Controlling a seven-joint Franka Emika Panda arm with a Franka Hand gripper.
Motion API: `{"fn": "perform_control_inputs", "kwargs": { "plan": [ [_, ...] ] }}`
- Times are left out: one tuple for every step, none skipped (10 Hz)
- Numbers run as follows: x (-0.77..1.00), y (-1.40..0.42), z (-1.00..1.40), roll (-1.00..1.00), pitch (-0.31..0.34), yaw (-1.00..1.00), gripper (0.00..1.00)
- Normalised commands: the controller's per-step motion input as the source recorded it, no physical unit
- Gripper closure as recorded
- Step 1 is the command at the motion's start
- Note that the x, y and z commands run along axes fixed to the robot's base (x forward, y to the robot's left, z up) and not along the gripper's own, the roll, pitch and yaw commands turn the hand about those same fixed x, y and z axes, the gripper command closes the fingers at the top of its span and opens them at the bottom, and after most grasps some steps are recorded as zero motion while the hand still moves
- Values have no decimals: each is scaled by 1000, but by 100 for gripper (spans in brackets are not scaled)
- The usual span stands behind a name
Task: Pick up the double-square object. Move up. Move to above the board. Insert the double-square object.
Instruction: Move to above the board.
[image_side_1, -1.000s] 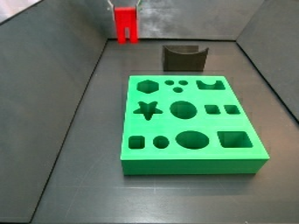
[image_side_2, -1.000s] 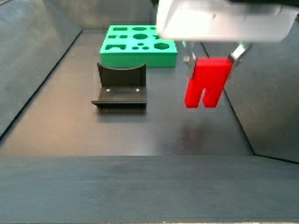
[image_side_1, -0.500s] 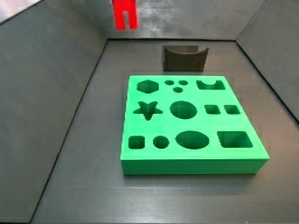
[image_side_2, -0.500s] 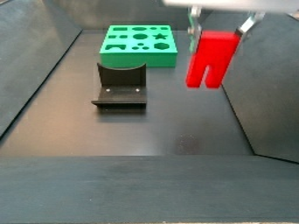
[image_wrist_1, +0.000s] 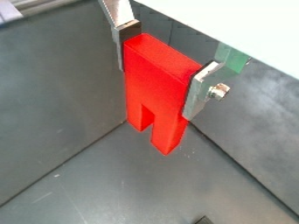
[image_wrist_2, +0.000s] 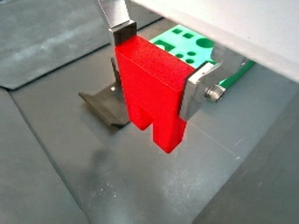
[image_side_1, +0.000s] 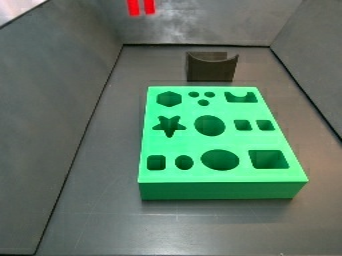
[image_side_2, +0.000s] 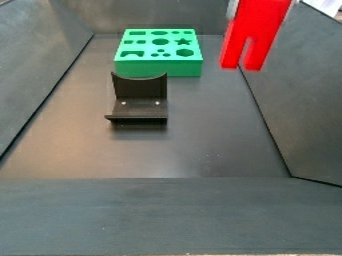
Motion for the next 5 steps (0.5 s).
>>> {"fn": "perform_control_inputs", "kwargs": {
  "plan": [
    [-43,-77,1000,78,81,21,100],
    [-39,-69,1000,75,83,21,100],
    [-32,-62,1000,73,86,23,100],
    [-26,-59,1000,71,86,23,100],
    [-19,-48,1000,67,84,24,100]
  ]
}}
